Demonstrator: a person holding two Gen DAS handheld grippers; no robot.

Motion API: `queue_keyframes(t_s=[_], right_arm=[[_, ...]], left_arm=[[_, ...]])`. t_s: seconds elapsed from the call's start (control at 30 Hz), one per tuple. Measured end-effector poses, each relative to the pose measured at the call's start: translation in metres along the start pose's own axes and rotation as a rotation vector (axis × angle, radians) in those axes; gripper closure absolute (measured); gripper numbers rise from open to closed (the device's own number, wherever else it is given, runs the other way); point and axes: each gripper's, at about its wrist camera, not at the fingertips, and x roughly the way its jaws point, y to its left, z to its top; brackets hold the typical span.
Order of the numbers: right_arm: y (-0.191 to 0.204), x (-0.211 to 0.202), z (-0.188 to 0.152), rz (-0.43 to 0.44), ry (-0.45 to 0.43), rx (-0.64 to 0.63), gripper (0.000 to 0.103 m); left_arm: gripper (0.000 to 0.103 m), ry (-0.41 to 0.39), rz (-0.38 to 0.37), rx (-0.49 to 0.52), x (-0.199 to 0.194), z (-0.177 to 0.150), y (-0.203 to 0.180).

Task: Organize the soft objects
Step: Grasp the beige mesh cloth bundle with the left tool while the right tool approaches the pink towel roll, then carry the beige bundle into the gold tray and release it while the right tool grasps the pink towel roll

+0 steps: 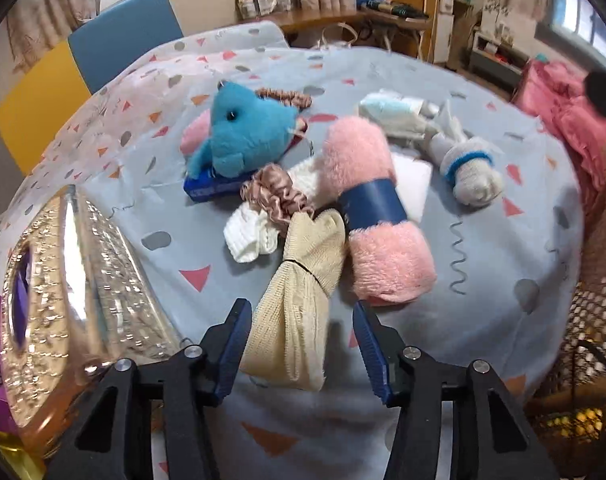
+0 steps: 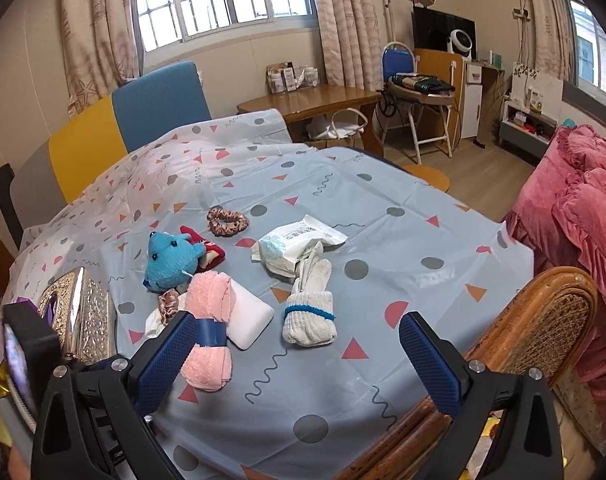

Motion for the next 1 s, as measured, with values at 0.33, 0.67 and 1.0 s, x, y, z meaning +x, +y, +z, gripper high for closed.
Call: queue_keyframes(t_s=[0.33, 0.67, 1.0], right_arm=[[0.008, 0.030, 0.008, 0.114, 0.124, 0.073, 0.018], [0.053, 0.103, -0.006, 0.179, 0.370, 0.039, 0.029], [0.061, 0.137, -0.023, 0.145, 0.460, 0.013, 0.057]], left_arm=[[0.084, -0.025, -0.055, -0.090, 0.000, -0.011, 0.021], [0.099, -0.142, -0.119, -0.155, -0.065, -0.005, 0.044], [0.095, -0.042, -0.216, -0.165, -0.036, -0.028, 0.034]])
